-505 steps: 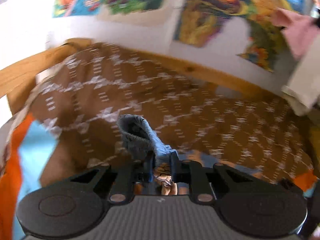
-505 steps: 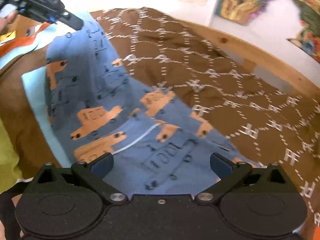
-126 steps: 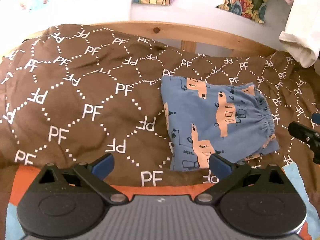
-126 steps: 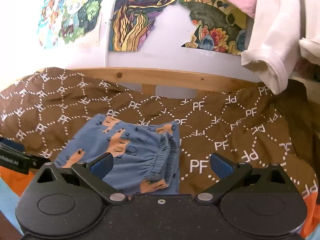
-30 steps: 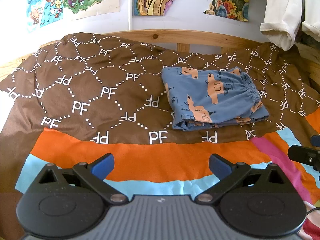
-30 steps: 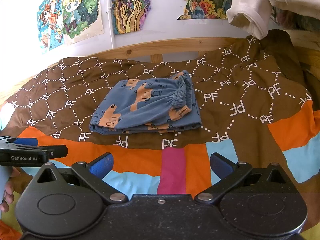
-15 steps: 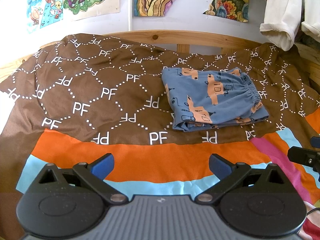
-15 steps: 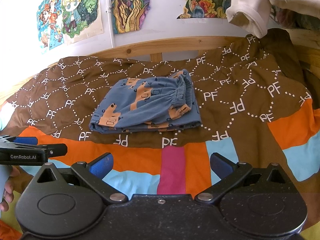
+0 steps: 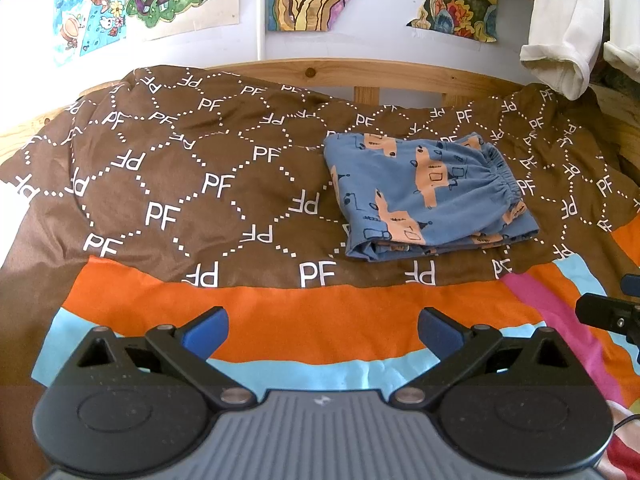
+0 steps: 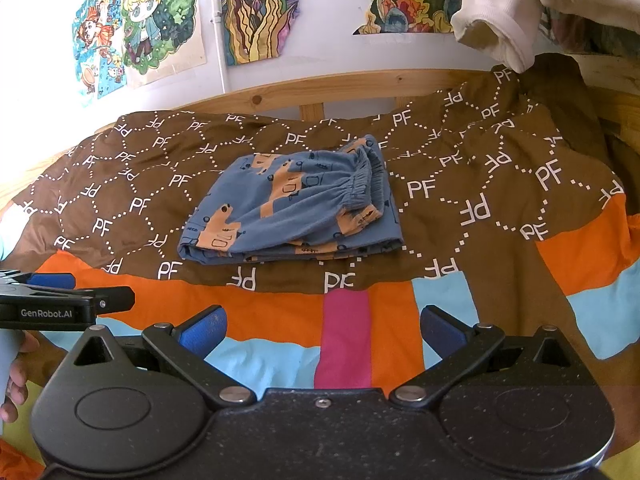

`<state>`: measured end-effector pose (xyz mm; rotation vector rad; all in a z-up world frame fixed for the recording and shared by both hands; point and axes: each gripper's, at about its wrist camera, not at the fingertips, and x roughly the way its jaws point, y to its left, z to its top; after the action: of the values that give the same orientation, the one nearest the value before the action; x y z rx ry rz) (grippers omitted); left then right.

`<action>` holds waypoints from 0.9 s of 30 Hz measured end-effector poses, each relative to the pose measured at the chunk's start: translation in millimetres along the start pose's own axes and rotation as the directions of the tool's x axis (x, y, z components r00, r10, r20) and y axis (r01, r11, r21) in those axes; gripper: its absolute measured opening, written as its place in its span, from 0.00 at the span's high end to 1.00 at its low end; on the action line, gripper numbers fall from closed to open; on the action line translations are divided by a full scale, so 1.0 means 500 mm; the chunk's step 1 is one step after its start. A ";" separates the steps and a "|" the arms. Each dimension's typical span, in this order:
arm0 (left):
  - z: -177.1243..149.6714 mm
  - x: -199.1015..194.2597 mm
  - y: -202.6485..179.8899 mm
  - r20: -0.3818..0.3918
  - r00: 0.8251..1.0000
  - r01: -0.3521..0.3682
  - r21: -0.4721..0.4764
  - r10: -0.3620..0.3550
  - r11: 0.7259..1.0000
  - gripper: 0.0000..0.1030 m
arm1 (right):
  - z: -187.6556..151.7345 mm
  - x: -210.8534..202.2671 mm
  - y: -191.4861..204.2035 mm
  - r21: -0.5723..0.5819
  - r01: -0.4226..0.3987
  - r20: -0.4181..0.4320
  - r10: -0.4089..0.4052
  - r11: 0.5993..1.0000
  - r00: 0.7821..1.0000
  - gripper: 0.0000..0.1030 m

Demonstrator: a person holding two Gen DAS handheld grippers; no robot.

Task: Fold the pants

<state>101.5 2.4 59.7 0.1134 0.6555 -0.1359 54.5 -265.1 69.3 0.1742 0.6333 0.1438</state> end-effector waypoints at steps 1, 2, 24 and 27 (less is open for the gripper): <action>0.000 0.000 0.000 -0.001 1.000 0.000 0.000 0.000 1.000 0.00 | 0.001 0.001 0.001 0.000 0.001 -0.001 -0.001 1.000 1.000 0.01; -0.002 0.000 0.001 0.000 1.000 0.000 0.001 0.000 1.000 0.00 | 0.000 0.000 0.001 0.001 0.001 -0.002 -0.001 1.000 1.000 0.01; 0.001 -0.003 -0.009 -0.013 1.000 -0.006 0.044 0.006 0.999 0.00 | -0.004 0.006 0.000 0.004 -0.001 -0.015 0.001 1.000 1.000 0.01; 0.001 -0.003 -0.008 -0.010 1.000 -0.007 0.044 0.007 0.999 0.00 | -0.004 0.007 0.000 0.004 -0.002 -0.017 0.002 1.000 1.000 0.01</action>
<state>99.8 -1.6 60.8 0.1584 0.6624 -0.1430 55.9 -264.1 65.8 0.1775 0.6509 0.1463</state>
